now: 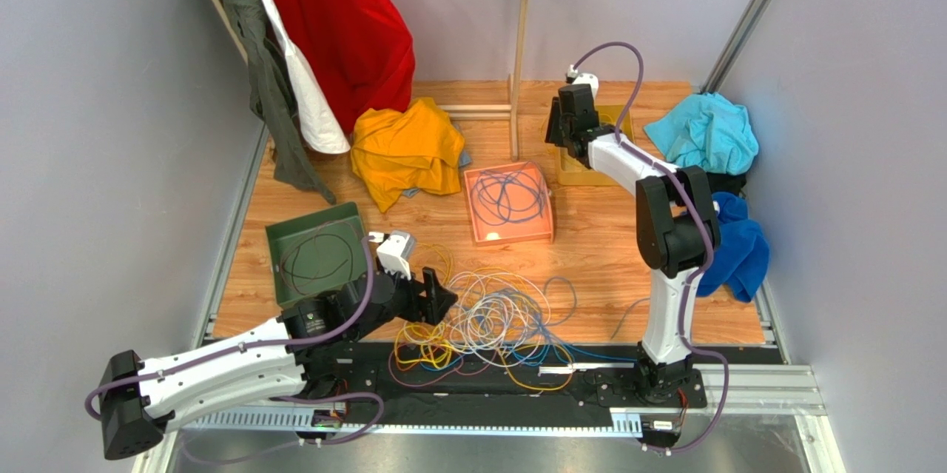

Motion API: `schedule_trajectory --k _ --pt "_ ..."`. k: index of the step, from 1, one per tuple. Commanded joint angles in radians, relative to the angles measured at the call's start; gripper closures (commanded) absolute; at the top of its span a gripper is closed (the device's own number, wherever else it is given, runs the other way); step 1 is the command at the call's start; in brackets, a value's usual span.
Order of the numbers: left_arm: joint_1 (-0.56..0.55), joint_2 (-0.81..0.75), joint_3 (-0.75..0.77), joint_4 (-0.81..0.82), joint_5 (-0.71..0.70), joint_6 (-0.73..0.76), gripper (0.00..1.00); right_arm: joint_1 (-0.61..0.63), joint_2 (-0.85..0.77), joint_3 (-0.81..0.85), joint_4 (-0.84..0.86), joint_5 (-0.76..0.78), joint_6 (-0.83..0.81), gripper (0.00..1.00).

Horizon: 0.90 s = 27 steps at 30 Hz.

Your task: Untangle the cables

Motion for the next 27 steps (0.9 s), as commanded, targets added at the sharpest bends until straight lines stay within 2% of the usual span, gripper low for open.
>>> schedule_trajectory --k 1,8,12,27 --pt "-0.002 0.023 -0.004 0.045 -0.008 0.003 0.11 -0.004 0.009 -0.002 0.044 -0.019 0.032 0.57" --pt "-0.002 0.034 -0.001 0.048 -0.002 -0.003 0.11 -0.004 0.018 -0.005 0.052 -0.022 0.035 0.6" --pt "-0.002 0.031 -0.005 0.048 -0.005 -0.003 0.11 -0.004 0.027 0.01 0.044 -0.033 0.04 0.67" --pt "-0.002 0.029 -0.011 0.05 0.001 -0.006 0.11 -0.004 -0.01 -0.062 0.095 -0.033 0.06 0.66"
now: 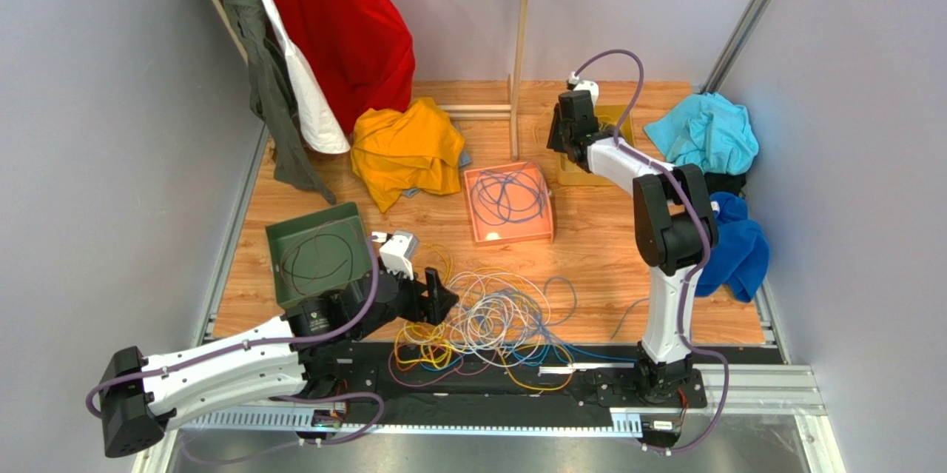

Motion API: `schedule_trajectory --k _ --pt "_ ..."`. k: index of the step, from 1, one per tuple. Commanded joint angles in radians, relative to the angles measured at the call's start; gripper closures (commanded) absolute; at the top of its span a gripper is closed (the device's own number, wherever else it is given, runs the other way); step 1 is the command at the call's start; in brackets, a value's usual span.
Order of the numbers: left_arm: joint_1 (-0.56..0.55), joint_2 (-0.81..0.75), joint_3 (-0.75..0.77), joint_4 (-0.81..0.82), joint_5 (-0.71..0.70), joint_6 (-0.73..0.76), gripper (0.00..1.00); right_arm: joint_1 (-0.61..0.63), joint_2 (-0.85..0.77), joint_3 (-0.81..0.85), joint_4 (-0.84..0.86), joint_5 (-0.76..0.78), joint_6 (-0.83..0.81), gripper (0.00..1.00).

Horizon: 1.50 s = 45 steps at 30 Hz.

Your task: Untangle the cables

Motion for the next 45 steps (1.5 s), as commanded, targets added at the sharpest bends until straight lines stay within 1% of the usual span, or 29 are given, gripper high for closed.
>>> schedule_trajectory --k 1,9,16,28,34,36,40,45 --pt "-0.002 -0.006 -0.011 0.035 0.0 -0.006 0.11 -0.001 -0.038 -0.028 0.058 -0.014 0.02 0.66" --pt "-0.002 0.009 -0.017 0.055 0.011 -0.009 0.11 -0.004 -0.021 -0.026 0.035 -0.022 0.028 0.66" --pt "-0.002 -0.006 -0.017 0.041 0.006 -0.007 0.11 -0.004 -0.03 -0.045 0.053 -0.019 0.031 0.73" --pt "-0.002 0.003 -0.017 0.057 0.011 -0.006 0.11 -0.004 -0.069 -0.045 0.049 -0.004 0.023 0.72" --pt "-0.002 0.002 -0.014 0.054 0.011 -0.004 0.11 -0.004 -0.075 -0.041 0.05 0.007 0.022 0.72" --pt "-0.002 0.002 -0.015 0.055 0.009 -0.003 0.11 -0.004 -0.076 -0.041 0.05 0.012 0.02 0.74" --pt "-0.002 0.003 -0.015 0.057 0.006 -0.004 0.11 -0.004 -0.076 -0.038 0.053 0.015 0.019 0.81" --pt "-0.002 0.008 -0.017 0.057 0.008 -0.006 0.11 -0.004 -0.079 -0.038 0.056 0.024 0.019 0.85"
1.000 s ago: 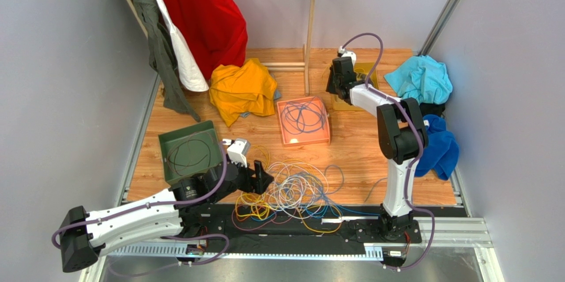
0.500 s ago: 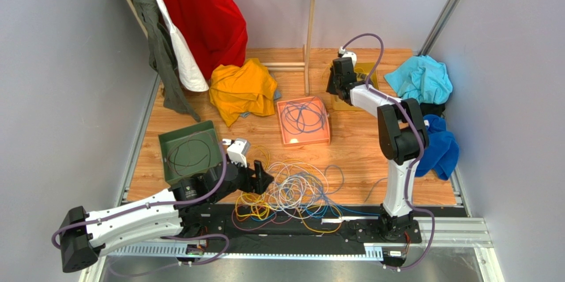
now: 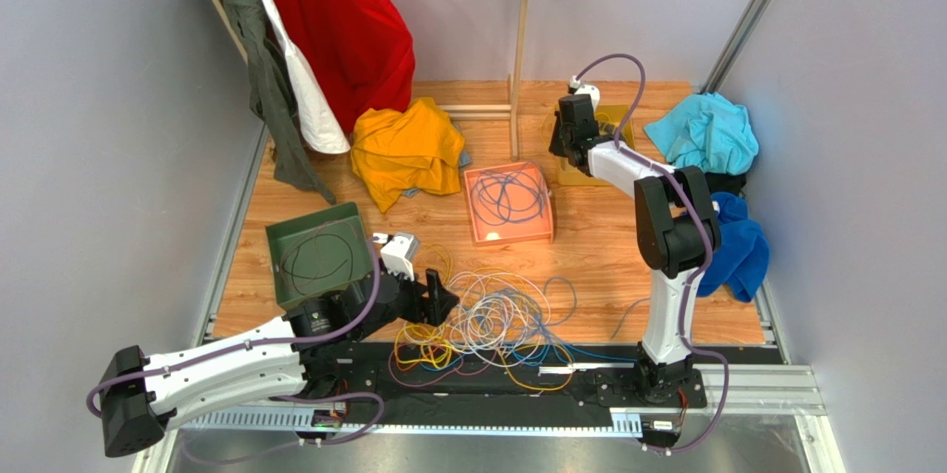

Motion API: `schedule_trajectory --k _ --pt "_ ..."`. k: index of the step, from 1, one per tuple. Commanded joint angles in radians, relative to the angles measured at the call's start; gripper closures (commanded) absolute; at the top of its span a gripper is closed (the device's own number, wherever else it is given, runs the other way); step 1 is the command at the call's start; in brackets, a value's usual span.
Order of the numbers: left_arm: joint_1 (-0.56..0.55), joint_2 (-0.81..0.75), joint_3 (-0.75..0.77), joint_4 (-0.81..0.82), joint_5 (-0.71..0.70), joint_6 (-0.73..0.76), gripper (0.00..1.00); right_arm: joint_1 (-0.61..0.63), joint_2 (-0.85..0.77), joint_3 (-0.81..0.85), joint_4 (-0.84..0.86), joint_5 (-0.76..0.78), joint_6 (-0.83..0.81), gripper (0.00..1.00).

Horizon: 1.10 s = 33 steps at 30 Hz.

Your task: Untangle the cables

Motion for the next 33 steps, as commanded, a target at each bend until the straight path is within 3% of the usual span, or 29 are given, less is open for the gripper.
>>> schedule_trajectory --k 1,11,16,26,33 --pt "-0.002 0.003 -0.005 0.04 0.001 -0.005 0.11 -0.004 -0.056 0.009 0.044 0.027 -0.004 0.85" --pt "-0.002 0.001 -0.005 0.049 0.004 -0.007 0.11 -0.004 -0.105 0.009 0.032 0.039 -0.014 0.91" --pt "-0.002 0.004 -0.005 0.048 0.003 -0.005 0.11 -0.007 -0.137 0.01 0.021 0.052 -0.021 1.0" --pt "-0.002 -0.003 0.0 0.046 0.011 -0.004 0.11 -0.036 -0.219 -0.011 0.004 0.085 -0.022 1.0" --pt "-0.002 -0.016 -0.001 0.041 0.007 -0.004 0.11 -0.124 -0.334 -0.017 0.013 0.105 0.013 1.0"
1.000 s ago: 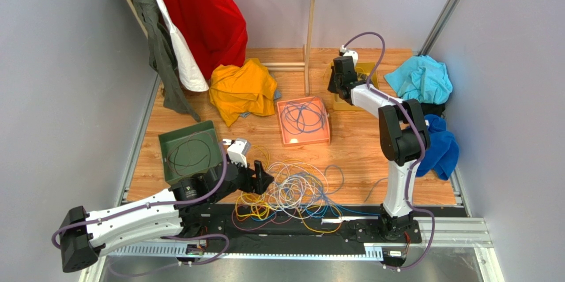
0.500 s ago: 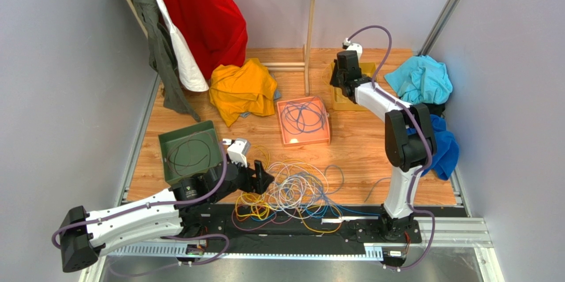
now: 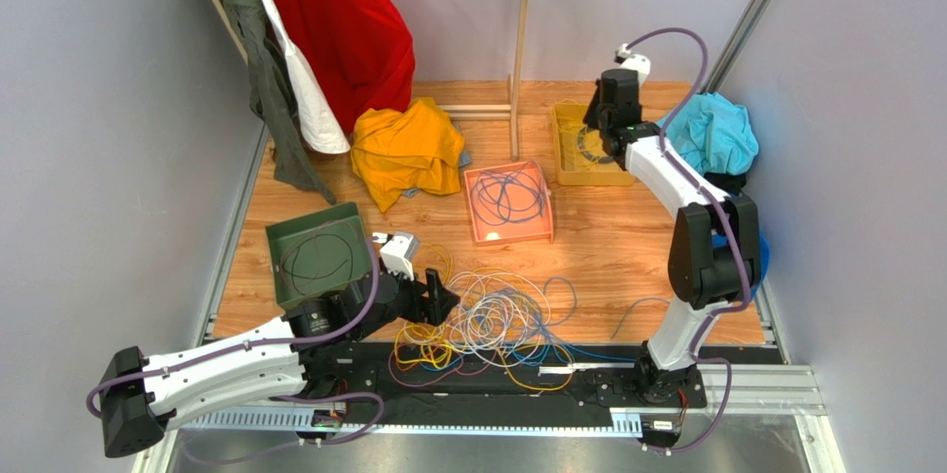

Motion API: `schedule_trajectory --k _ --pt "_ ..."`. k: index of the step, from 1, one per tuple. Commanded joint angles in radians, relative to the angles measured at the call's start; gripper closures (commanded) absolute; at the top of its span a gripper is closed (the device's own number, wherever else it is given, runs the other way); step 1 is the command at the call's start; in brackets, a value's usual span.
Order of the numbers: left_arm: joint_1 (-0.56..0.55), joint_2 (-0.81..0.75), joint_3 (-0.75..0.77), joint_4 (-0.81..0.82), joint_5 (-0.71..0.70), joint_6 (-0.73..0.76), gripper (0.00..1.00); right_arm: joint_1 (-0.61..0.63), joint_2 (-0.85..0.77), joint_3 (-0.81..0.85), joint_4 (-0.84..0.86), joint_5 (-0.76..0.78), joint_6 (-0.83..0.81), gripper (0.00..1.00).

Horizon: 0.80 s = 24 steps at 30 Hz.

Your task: Untangle the cables

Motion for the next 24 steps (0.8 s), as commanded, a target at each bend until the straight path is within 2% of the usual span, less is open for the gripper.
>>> schedule_trajectory --k 1,11,24 --pt "-0.002 -0.011 -0.001 0.037 0.004 -0.004 0.11 -0.045 -0.109 0.012 0.029 0.045 0.018 1.0" --pt "-0.002 -0.005 0.002 0.043 0.027 -0.014 0.11 -0.059 -0.152 -0.031 0.028 0.047 0.015 1.0" --pt "-0.002 0.023 0.002 0.064 0.026 -0.011 0.11 -0.059 -0.045 -0.097 0.032 0.059 0.032 1.0"
